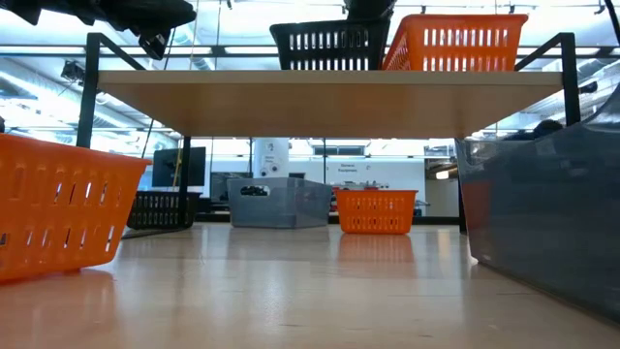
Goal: Stack baskets on shelf by color
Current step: Put the top right black bin on the shelf
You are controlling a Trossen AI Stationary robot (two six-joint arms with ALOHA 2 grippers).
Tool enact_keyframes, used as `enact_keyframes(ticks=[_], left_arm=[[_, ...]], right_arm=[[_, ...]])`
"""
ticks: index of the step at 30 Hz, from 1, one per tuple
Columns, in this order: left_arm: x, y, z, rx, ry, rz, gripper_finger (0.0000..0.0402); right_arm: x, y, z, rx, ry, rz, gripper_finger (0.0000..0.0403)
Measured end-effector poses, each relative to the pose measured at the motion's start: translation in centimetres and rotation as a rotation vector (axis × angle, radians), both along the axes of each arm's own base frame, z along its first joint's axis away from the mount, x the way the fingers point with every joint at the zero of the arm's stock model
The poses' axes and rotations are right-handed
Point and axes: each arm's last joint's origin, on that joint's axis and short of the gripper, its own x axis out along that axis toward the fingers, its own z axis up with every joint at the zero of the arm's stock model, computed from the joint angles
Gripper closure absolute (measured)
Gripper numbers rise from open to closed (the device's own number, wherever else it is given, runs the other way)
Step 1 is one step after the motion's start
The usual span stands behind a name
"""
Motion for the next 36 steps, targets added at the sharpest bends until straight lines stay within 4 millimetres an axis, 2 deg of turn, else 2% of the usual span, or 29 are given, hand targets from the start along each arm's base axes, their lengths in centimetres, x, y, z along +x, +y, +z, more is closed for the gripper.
enact_keyframes(ticks=[7, 12, 16, 19, 21, 24, 31, 36], left_arm=[[0.0, 0.0, 0.0, 0.000, 0.000, 0.000, 0.0349], [0.0, 0.0, 0.0, 0.001, 0.001, 0.000, 0.0351], [0.0, 0.0, 0.0, 0.001, 0.000, 0.000, 0.0350], [0.0, 0.0, 0.0, 0.001, 0.001, 0.000, 0.0351], [0.0, 0.0, 0.0, 0.001, 0.001, 0.000, 0.0350], [0.0, 0.0, 0.0, 0.000, 0.003, 0.000, 0.0349], [0.0, 0.0, -0.1, -0.004, 0.015, 0.000, 0.0349], [0.0, 0.0, -0.1, -0.004, 0.014, -0.002, 0.0351]], right_arm=[[-0.2, 0.1, 0.0, -0.129, 0.036, 0.125, 0.0254], [0.0, -0.1, 0.8, -0.183, -0.016, 0.081, 0.0254], [0.7, 0.2, 2.8, -0.123, -0.150, 0.050, 0.0254], [1.2, 0.6, 4.1, 0.015, -0.246, 0.037, 0.0254], [1.4, 0.8, 4.2, 0.102, -0.259, 0.032, 0.0254], [1.6, 1.2, 3.1, 0.149, -0.209, 0.021, 0.0254], [2.7, 1.8, -0.8, 0.106, -0.060, 0.030, 0.0254], [3.2, 1.9, -1.6, 0.079, -0.038, 0.057, 0.0254]])
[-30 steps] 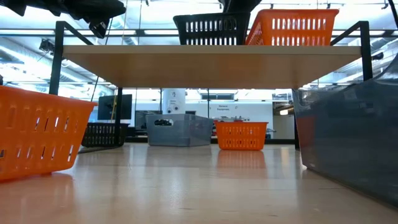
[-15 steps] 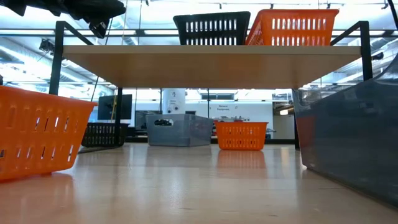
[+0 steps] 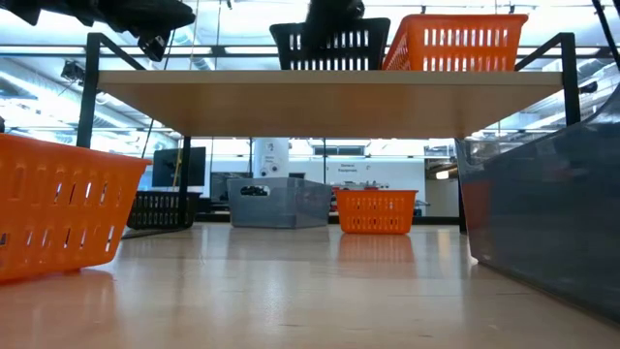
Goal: Stack baskets on shelf by color
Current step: Put the top right black bin on the shelf
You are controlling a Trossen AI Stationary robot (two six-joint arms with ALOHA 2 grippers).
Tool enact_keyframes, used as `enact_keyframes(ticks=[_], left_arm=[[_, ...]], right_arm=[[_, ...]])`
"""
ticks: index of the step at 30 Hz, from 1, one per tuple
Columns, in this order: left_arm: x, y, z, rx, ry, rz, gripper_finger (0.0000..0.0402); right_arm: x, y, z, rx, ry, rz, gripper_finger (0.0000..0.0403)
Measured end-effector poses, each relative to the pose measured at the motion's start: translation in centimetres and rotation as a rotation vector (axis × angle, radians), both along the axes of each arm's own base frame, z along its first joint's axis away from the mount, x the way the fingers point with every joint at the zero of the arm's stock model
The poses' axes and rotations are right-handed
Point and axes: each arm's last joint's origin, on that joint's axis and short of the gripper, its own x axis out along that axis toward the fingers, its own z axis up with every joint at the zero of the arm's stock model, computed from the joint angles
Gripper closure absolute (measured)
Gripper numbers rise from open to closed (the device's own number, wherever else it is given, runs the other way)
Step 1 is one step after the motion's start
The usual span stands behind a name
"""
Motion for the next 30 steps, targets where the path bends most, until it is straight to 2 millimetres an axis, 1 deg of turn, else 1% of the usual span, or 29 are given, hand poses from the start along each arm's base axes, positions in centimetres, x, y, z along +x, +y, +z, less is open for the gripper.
enact_keyframes(ticks=[7, 21, 25, 30], left_arm=[[0.00, 0.00, 0.00, 0.000, 0.000, 0.000, 0.0351], [-0.01, 0.00, 0.00, -0.002, 0.000, 0.000, 0.0349], [-0.01, 0.00, 0.00, -0.002, 0.000, 0.000, 0.0351], [-0.01, 0.00, 0.00, -0.001, 0.000, 0.000, 0.0349]], right_arm=[[-0.04, 0.00, -0.16, -0.023, 0.013, 0.027, 0.0262], [-0.16, 0.04, -0.21, -0.033, 0.028, 0.051, 0.0348], [-0.23, 0.02, -0.25, -0.035, 0.037, 0.051, 0.0359], [-0.23, 0.02, -0.25, -0.035, 0.037, 0.051, 0.0364]])
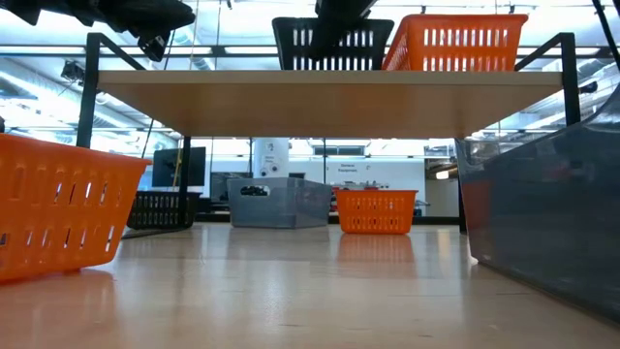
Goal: Stack baskets on shelf by color
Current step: Put the top right black bin on the shelf
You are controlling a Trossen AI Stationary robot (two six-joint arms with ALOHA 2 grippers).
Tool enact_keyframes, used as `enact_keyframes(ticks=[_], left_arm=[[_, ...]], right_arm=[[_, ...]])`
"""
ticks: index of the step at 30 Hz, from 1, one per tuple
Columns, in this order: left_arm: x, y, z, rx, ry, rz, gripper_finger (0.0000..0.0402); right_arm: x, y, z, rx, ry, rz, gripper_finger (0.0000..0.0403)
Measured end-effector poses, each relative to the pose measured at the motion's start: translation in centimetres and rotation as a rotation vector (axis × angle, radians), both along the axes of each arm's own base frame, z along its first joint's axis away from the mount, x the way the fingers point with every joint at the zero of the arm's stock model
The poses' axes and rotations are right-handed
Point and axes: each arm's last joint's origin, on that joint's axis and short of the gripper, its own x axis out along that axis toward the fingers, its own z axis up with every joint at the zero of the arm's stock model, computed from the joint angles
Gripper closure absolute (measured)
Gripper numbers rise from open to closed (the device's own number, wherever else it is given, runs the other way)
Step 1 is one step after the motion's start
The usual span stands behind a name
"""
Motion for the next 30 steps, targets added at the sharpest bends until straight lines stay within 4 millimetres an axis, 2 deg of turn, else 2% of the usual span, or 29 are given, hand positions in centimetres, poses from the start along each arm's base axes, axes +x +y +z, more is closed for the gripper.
enact_keyframes(ticks=[6, 18, 30], left_arm=[[0.0, 0.0, 0.0, 0.000, 0.000, 0.000, 0.0349], [0.0, 0.0, 0.0, 0.000, 0.000, 0.000, 0.0349], [0.0, 0.0, 0.0, 0.000, 0.000, 0.000, 0.0349]], right_arm=[[0.1, 0.0, 0.0, 0.004, -0.008, -0.005, 0.0359], [0.5, 0.2, 0.3, 0.060, -0.067, -0.063, 0.0324], [1.5, 0.4, 0.9, 0.133, -0.182, -0.120, 0.0323]])
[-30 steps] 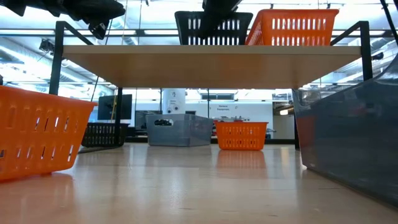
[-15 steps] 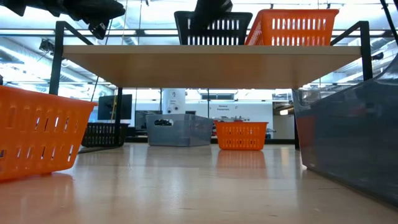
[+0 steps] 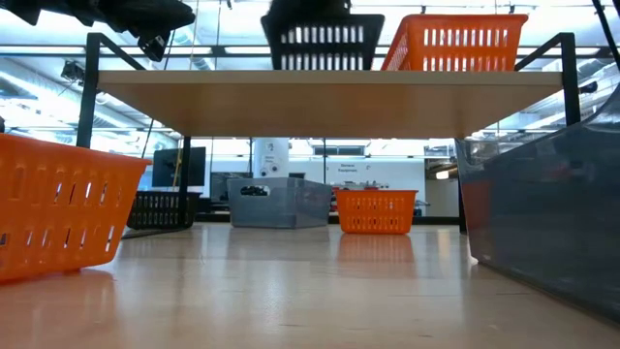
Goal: Stack baskets on shelf by color
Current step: Put the top right black bin on the shelf, then put the bottom left transparent black bin on the shelf
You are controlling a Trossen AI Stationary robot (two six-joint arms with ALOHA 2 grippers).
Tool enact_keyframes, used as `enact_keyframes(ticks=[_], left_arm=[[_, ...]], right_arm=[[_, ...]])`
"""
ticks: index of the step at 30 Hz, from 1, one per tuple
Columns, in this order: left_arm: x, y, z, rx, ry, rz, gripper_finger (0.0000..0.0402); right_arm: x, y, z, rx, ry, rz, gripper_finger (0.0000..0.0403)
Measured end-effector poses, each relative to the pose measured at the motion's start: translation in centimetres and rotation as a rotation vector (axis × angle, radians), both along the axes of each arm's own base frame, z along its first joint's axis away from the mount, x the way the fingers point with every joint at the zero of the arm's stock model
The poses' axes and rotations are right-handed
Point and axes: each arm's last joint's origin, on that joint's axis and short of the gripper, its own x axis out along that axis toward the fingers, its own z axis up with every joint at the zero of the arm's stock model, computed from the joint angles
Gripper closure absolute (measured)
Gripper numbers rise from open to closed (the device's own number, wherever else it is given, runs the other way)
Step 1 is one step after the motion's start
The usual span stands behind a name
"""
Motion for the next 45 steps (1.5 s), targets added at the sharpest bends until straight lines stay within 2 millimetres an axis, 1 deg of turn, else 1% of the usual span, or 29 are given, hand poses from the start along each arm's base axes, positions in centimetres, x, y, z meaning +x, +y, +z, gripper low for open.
enact_keyframes(ticks=[6, 17, 19, 25, 28, 31, 33, 37, 41, 45], left_arm=[[0.0, 0.0, 0.0, 0.000, 0.000, 0.000, 0.0349], [0.0, 0.0, 0.0, 0.000, 0.000, 0.000, 0.0349], [0.0, 0.0, 0.0, 0.000, 0.001, 0.000, 0.0349], [0.0, 0.0, -0.1, 0.000, 0.010, 0.000, 0.0349], [0.0, 0.0, -0.1, -0.006, 0.009, 0.001, 0.0349], [0.0, -0.2, 0.0, -0.030, -0.003, -0.009, 0.0349], [0.0, -0.6, 0.3, -0.035, -0.026, -0.049, 0.0349], [-0.1, -1.9, 1.3, -0.028, -0.134, -0.199, 0.0349], [-0.1, -3.6, 2.3, 0.008, -0.248, -0.315, 0.0349], [0.5, -5.8, 2.6, 0.029, -0.320, -0.427, 0.0349]], right_arm=[[0.2, 0.1, 0.2, 0.008, -0.029, 0.001, 0.0323], [-0.6, -0.2, 0.0, -0.015, 0.051, 0.000, 0.0324], [-1.0, -0.3, 0.6, -0.028, 0.050, -0.005, 0.0324], [-2.3, -0.6, 4.3, -0.057, -0.048, -0.032, 0.0324], [-3.2, -0.3, 5.5, -0.039, -0.081, -0.032, 0.0324], [-4.0, 0.6, 6.0, 0.004, -0.080, -0.015, 0.0325], [-4.4, 1.3, 5.8, 0.026, -0.053, 0.003, 0.0325], [-5.5, 2.8, 5.4, 0.013, 0.006, 0.033, 0.0325], [-6.7, 4.1, 5.2, -0.086, 0.030, 0.025, 0.0325], [-7.6, 4.9, 5.0, -0.172, 0.057, 0.019, 0.0325]])
